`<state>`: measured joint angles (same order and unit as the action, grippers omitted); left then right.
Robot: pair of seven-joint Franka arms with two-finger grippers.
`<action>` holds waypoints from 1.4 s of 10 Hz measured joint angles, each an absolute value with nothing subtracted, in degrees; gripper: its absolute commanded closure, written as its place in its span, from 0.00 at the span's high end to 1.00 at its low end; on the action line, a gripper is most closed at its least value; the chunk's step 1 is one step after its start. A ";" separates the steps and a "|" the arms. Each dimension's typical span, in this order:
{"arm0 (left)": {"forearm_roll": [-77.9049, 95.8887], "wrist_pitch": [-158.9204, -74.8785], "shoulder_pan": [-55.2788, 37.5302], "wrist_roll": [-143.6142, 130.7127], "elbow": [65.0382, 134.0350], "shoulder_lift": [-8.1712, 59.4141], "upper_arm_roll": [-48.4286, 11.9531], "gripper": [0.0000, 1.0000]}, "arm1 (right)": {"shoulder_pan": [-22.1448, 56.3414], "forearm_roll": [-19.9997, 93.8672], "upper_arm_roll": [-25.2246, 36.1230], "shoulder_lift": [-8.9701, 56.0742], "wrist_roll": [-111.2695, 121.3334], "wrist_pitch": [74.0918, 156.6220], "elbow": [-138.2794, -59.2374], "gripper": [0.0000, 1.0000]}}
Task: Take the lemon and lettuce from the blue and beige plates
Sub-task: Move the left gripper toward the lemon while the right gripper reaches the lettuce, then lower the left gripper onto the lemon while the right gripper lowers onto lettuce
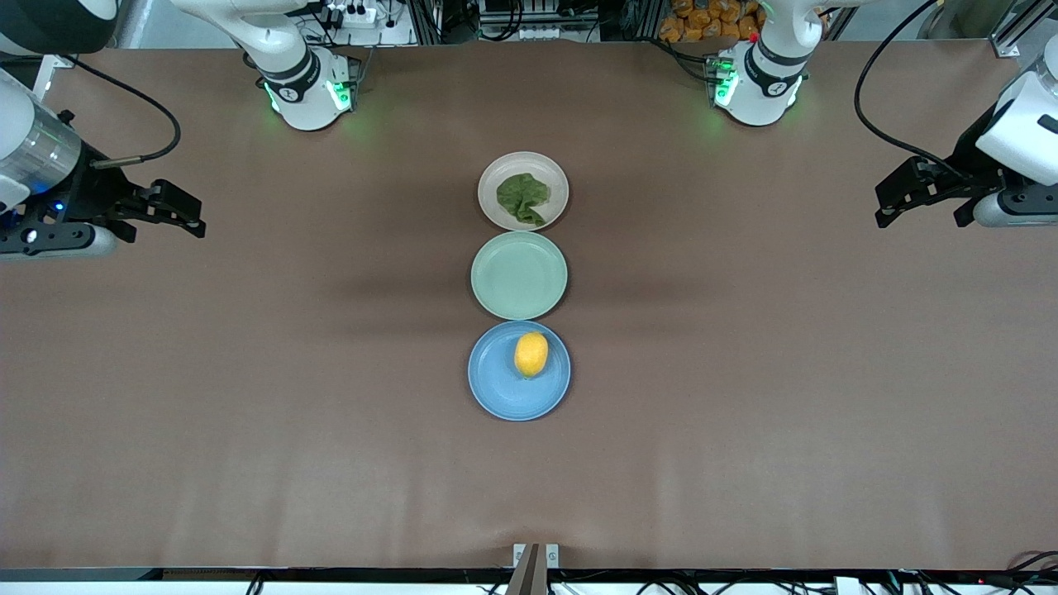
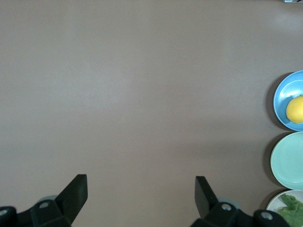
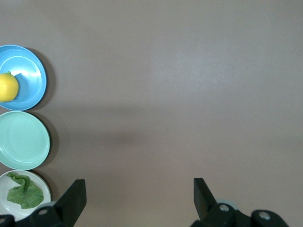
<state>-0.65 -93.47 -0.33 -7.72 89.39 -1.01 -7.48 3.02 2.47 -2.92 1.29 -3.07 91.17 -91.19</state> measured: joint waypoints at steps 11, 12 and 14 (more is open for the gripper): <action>12.42 -132.55 -16.84 -8.26 89.98 21.95 -9.75 1.00 | 26.19 7.79 -3.49 3.69 -28.20 104.10 -104.09 1.00; 13.62 -136.75 -18.29 -8.31 89.96 24.75 -9.65 1.00 | 28.98 7.73 -4.87 5.83 -35.31 106.11 -104.86 1.00; 14.56 -145.79 -20.79 -8.31 89.90 30.75 -9.62 1.00 | 29.91 5.83 -10.12 10.98 -45.63 110.00 -105.38 1.00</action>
<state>14.56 -145.79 -20.79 -8.31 89.90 30.75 -9.62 29.91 5.83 -10.12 10.98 -45.63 110.00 -105.38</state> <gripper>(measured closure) 0.000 0.000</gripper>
